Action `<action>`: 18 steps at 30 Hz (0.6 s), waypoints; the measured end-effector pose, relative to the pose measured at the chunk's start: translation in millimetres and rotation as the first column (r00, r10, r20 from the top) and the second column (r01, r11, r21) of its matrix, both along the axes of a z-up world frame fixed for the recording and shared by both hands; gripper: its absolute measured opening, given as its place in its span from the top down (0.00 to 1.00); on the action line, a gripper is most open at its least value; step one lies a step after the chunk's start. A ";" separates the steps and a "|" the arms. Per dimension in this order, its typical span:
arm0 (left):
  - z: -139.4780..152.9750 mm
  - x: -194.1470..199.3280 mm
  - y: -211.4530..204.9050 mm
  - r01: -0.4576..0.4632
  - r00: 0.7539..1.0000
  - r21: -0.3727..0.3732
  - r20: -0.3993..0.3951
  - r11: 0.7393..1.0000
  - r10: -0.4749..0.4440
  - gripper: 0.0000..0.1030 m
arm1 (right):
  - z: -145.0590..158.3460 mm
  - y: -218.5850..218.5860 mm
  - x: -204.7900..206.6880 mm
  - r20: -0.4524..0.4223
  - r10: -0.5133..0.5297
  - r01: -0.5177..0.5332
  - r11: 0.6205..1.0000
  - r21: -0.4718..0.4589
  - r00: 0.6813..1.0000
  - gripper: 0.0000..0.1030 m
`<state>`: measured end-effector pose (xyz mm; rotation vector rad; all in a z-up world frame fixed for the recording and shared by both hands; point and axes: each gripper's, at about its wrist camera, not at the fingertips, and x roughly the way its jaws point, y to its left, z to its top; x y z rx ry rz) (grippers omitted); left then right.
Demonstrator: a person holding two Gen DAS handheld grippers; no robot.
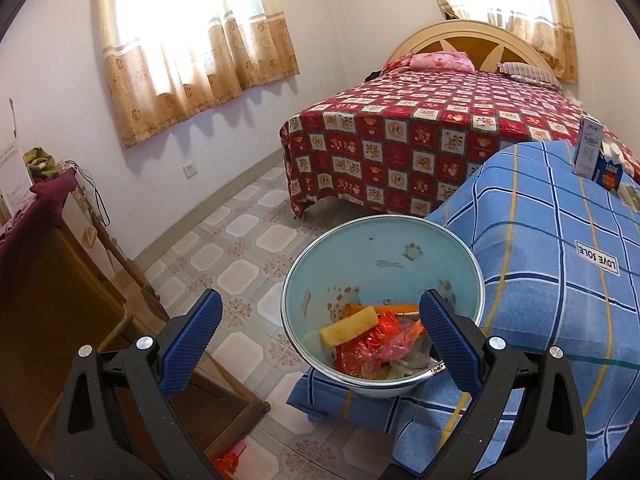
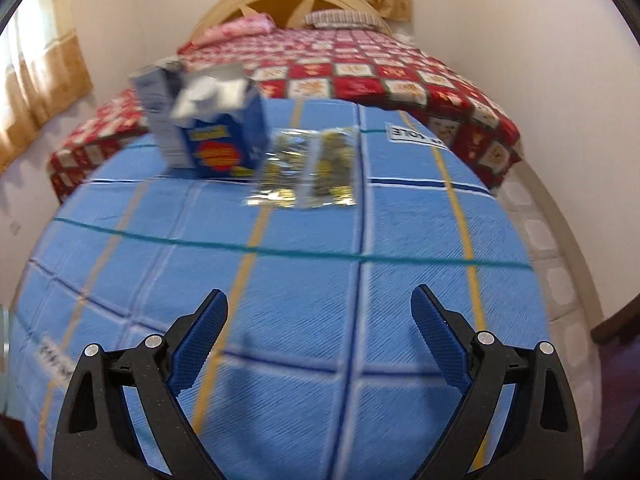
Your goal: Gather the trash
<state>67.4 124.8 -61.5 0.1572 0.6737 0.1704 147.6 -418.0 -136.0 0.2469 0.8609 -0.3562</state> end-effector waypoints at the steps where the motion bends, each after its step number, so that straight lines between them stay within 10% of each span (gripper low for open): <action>1: -0.5 0.0 0.1 -0.001 1.000 0.000 0.001 1.000 0.001 0.06 | -3.0 -6.5 2.0 -0.004 -0.003 0.003 1.000 0.011 1.000 0.11; 18: 7.2 -4.0 2.0 -0.002 0.999 -0.027 0.048 1.000 0.004 0.06 | -31.3 -40.4 30.9 -0.074 0.039 -0.039 0.999 0.008 0.997 0.04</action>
